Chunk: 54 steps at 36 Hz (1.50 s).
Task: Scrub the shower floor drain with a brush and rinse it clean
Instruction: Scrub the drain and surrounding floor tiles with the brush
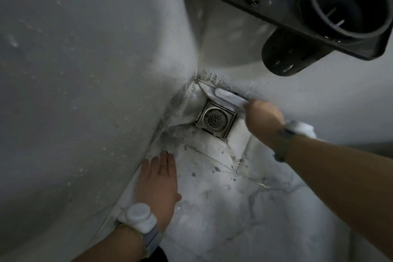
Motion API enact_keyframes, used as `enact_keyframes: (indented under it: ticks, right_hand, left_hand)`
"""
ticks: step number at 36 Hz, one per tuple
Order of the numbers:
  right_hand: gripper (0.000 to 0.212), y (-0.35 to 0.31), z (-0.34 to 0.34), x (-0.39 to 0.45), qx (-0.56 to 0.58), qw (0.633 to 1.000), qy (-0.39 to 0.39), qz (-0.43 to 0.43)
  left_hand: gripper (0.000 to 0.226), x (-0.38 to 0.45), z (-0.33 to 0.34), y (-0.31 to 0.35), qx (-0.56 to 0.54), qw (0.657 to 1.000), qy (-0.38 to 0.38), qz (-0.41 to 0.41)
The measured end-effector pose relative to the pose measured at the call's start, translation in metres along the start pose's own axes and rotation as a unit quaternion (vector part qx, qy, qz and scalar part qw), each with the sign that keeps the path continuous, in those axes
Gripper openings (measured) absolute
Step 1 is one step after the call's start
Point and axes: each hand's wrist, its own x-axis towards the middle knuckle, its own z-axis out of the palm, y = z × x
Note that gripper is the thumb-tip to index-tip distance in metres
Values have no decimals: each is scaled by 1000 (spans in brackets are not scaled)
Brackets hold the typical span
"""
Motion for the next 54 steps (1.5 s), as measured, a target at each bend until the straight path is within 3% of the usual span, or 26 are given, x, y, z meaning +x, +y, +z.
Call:
enact_keyframes:
  ticks: [5, 9, 13, 16, 19, 25, 27, 30, 37, 39, 41, 46, 47, 51, 54]
  right_hand:
    - [28, -52, -7, 28, -109, 981, -90, -132]
    - [21, -19, 11, 4, -90, 978, -88, -169]
    - [31, 49, 25, -21, -40, 991, -80, -100]
    - [35, 65, 17, -26, -53, 990, -91, -90]
    - [36, 44, 9, -13, -45, 985, -137, -93]
    - [30, -44, 8, 15, 132, 973, -186, -48]
    - [25, -64, 11, 7, 112, 971, -200, -68]
    - [43, -61, 12, -11, 89, 969, -213, -93]
    - [32, -21, 0, -9, 174, 959, -225, 10]
    - [39, -35, 2, -11, 257, 932, -248, 69]
    - [47, -48, 7, -18, 385, 871, -262, 158]
    - [47, -91, -16, -7, 648, 636, -327, 262]
    - [50, -103, -23, 0, 677, 605, -331, 258]
    - [45, -154, -40, -2, 704, 551, -371, 251]
    - [46, -182, -24, -48, 674, 520, -459, 255]
  left_hand:
    - [115, -4, -9, 3, -17, 1000, 15, -1]
    - [116, -6, -7, -1, 2, 1000, 9, -3]
    - [121, -3, 0, -3, 7, 1000, -18, -6]
    - [121, -2, 5, -2, 14, 1000, 1, 1]
    - [126, -1, 0, -1, 8, 1000, -22, 0]
    - [112, -4, -12, 1, -1, 1000, -29, -11]
    - [118, -4, -11, 1, -12, 1000, -25, -13]
    - [129, -4, -1, -2, -13, 999, -30, -13]
    - [124, -3, -2, 0, -12, 1000, -28, -5]
    - [115, -3, -2, 1, -10, 1000, 0, -1]
    - [112, -4, -6, 3, -6, 1000, -9, 2]
    - [112, -1, -11, 3, -12, 1000, -13, 5]
    - [112, 0, -10, 2, -9, 1000, -17, 3]
    - [106, -7, -6, -2, -31, 1000, -7, 0]
    - [91, -22, 2, -12, -69, 997, 21, 5]
